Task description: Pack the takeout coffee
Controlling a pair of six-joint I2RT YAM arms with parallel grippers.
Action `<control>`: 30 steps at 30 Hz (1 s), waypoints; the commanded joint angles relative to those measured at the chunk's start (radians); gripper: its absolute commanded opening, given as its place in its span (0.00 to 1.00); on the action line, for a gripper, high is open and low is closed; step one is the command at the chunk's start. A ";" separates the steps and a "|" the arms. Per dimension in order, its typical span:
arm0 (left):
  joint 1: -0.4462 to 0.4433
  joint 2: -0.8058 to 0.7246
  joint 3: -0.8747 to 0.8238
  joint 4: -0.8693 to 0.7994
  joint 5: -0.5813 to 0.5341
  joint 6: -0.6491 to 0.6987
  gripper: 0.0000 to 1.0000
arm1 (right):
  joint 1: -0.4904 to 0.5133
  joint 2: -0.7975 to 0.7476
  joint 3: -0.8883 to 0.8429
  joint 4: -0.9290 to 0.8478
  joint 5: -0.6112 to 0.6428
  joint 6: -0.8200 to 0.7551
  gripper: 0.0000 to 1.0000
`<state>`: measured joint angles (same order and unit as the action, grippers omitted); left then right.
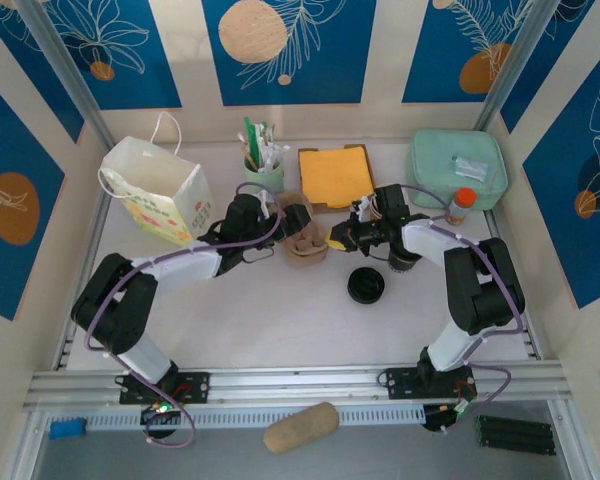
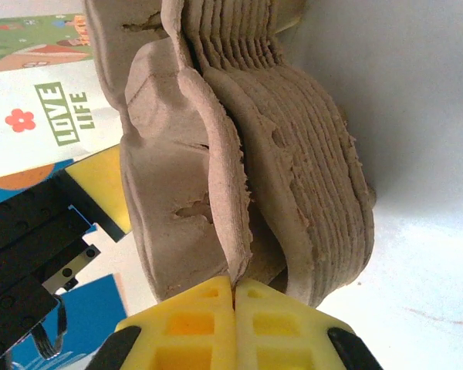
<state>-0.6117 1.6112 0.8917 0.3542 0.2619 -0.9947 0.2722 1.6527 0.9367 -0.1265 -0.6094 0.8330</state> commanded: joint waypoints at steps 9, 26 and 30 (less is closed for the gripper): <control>-0.004 -0.011 -0.043 0.018 0.000 0.034 0.99 | 0.026 -0.068 0.021 0.060 -0.039 -0.023 0.00; 0.005 -0.096 0.040 -0.270 -0.149 0.152 0.99 | -0.017 -0.033 -0.036 0.105 -0.046 0.049 0.00; 0.014 -0.102 0.134 -0.481 -0.239 0.255 0.99 | -0.020 -0.036 -0.038 0.088 -0.038 0.034 0.00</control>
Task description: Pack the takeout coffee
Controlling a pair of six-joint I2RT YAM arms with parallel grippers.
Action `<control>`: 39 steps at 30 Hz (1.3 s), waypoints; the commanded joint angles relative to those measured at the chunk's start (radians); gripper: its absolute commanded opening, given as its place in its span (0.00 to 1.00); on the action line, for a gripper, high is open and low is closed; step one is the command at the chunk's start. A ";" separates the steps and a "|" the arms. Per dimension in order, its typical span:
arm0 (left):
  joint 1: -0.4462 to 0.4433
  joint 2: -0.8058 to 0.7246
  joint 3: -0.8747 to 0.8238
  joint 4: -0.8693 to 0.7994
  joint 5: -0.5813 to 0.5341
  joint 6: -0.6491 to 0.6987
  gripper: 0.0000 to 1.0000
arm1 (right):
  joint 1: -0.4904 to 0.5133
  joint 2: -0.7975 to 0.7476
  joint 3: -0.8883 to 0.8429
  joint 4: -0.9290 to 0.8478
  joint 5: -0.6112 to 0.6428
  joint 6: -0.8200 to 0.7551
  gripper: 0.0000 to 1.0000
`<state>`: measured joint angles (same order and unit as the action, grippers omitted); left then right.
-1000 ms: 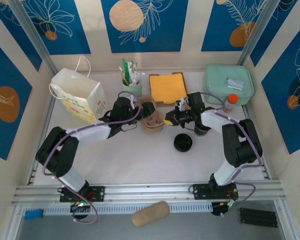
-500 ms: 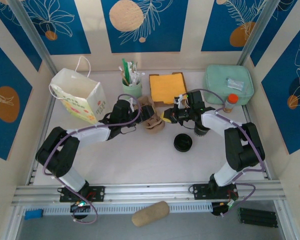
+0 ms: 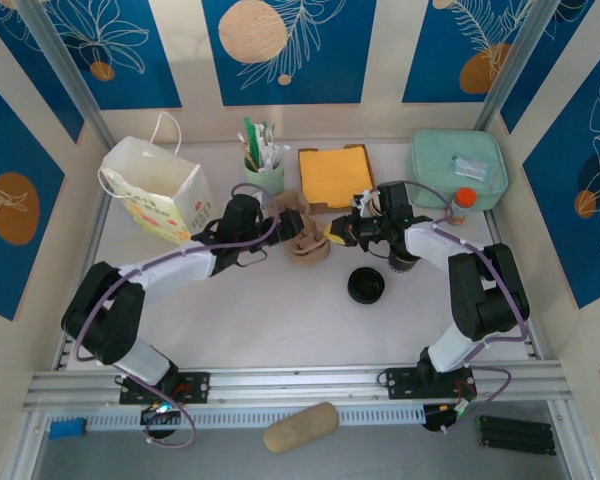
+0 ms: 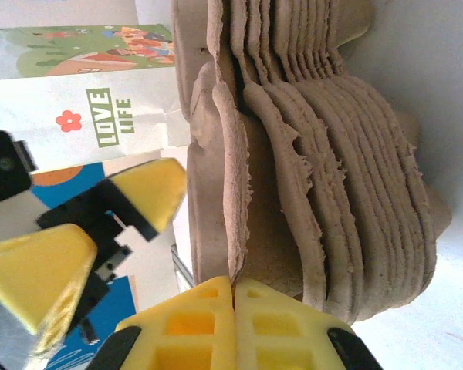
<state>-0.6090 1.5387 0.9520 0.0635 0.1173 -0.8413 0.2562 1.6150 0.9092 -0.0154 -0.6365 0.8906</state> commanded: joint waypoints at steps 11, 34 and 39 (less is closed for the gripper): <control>0.011 0.119 0.387 -0.512 -0.094 0.406 0.88 | -0.003 0.011 -0.004 -0.073 0.013 -0.062 0.00; -0.081 0.400 0.784 -0.838 -0.115 0.454 0.80 | 0.006 0.018 0.002 -0.107 0.050 -0.096 0.00; -0.090 0.419 0.838 -0.898 -0.154 0.377 0.74 | 0.028 0.007 0.001 -0.120 0.094 -0.110 0.00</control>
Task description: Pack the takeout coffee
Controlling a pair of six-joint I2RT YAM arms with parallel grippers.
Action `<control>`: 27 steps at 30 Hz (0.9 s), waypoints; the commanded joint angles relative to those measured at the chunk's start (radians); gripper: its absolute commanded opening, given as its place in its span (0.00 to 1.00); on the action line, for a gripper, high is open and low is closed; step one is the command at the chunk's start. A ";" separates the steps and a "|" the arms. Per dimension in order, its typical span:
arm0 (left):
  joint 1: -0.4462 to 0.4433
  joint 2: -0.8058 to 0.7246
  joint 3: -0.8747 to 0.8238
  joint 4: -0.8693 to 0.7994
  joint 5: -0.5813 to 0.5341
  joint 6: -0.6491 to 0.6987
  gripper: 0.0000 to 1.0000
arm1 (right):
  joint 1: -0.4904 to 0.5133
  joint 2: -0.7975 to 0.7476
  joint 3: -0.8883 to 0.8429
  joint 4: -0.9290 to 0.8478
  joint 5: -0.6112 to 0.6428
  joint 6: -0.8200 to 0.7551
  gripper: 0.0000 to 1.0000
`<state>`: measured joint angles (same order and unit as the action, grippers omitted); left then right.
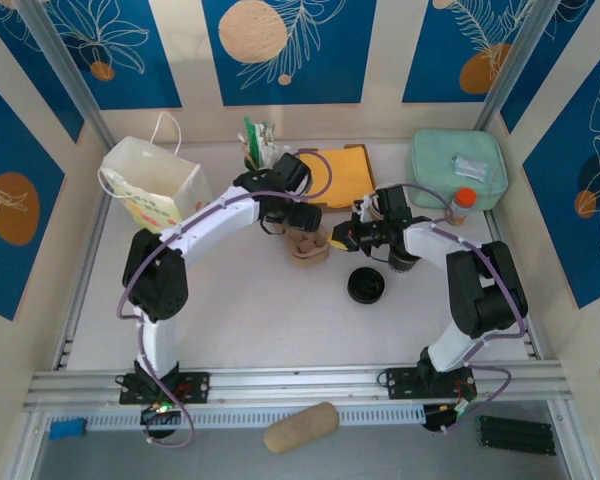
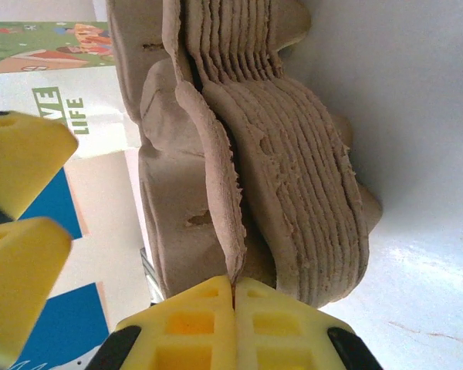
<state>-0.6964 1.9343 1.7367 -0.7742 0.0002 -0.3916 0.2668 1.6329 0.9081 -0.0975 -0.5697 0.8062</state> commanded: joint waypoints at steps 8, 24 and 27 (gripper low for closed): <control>-0.009 0.080 0.196 -0.220 -0.079 -0.098 0.72 | 0.095 -0.077 -0.046 0.028 0.091 0.047 0.00; -0.011 0.089 0.205 -0.283 -0.078 -0.133 0.63 | 0.139 -0.118 -0.058 0.085 0.113 0.105 0.00; -0.013 0.100 0.212 -0.287 -0.073 -0.136 0.59 | 0.141 -0.113 -0.069 0.097 0.115 0.111 0.00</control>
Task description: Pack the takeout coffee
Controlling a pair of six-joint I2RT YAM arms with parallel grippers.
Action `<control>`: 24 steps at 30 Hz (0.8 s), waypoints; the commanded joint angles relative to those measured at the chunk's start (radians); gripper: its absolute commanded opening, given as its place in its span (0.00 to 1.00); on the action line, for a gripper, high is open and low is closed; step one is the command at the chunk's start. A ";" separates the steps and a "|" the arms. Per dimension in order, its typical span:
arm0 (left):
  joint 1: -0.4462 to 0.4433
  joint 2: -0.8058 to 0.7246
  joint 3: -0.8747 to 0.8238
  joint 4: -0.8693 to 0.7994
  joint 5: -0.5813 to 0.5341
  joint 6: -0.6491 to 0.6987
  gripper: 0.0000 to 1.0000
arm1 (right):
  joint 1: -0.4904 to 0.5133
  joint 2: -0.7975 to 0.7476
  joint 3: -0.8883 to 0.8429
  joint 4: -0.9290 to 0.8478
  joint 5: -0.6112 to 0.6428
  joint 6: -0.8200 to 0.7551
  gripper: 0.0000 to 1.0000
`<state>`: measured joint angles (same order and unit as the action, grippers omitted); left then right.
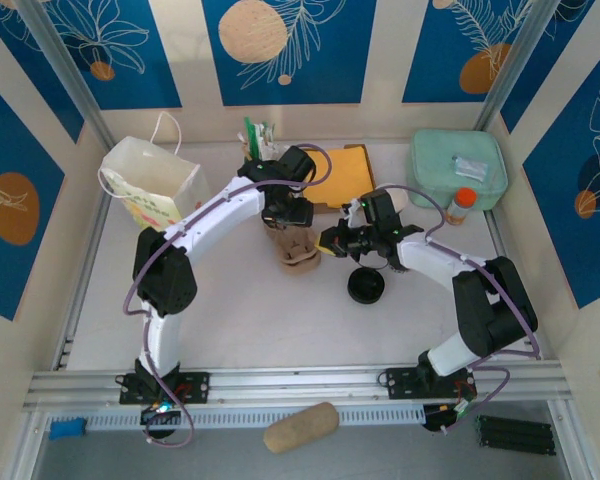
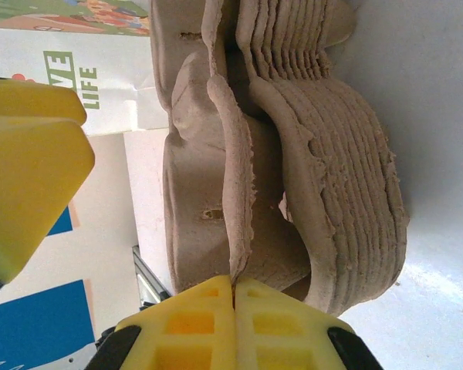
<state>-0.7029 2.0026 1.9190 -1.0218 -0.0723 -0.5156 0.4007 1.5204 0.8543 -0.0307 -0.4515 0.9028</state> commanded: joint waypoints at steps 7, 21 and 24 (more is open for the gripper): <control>-0.006 0.074 0.031 -0.057 -0.016 -0.019 0.58 | 0.007 -0.009 -0.024 0.012 0.015 0.002 0.00; -0.002 0.099 0.024 -0.045 -0.043 -0.038 0.55 | -0.003 -0.018 -0.044 0.010 0.015 -0.002 0.00; -0.003 0.093 0.012 -0.042 -0.049 -0.043 0.54 | -0.006 -0.019 -0.044 0.010 0.013 -0.005 0.00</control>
<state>-0.7033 2.0903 1.9274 -1.0401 -0.0929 -0.5400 0.3988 1.5200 0.8223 -0.0143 -0.4324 0.9062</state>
